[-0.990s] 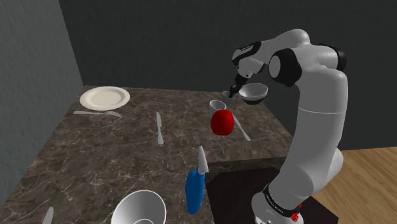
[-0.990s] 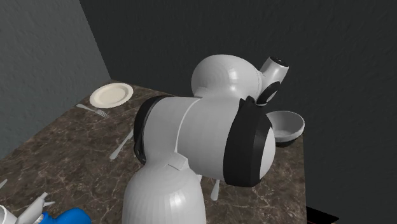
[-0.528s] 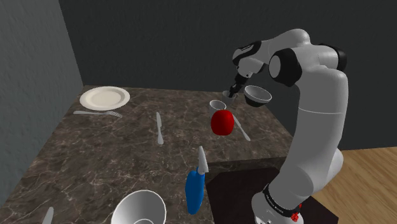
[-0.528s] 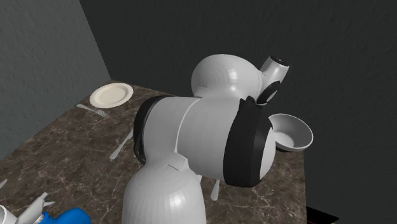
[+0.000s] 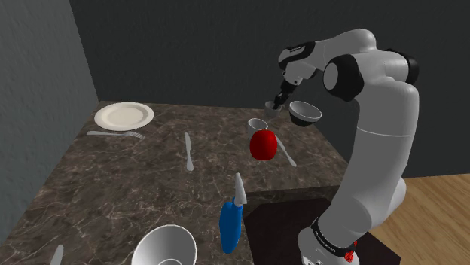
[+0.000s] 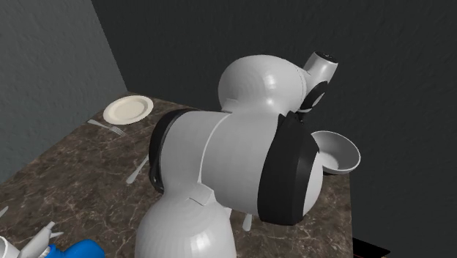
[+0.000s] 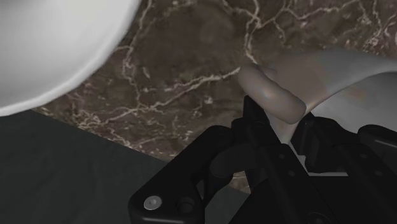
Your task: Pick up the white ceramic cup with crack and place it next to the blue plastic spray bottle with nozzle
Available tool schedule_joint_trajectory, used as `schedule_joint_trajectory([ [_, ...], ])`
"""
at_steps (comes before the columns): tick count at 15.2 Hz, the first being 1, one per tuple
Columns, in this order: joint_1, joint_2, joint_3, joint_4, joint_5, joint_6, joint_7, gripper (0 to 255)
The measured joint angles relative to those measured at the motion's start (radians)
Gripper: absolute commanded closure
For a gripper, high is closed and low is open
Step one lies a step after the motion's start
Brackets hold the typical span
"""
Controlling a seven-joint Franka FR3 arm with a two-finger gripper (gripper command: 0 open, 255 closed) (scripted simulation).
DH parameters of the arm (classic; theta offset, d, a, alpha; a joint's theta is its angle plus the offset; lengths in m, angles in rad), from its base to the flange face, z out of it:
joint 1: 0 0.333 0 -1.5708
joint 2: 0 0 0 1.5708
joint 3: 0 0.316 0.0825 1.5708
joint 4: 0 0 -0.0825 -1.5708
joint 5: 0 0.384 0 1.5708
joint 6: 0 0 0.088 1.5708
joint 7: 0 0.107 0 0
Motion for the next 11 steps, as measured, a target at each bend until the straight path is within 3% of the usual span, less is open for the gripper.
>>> schedule_joint_trajectory([
  [11,0.0,-0.045,-0.016,0.088,-0.038,-0.121,0.041,255],
])
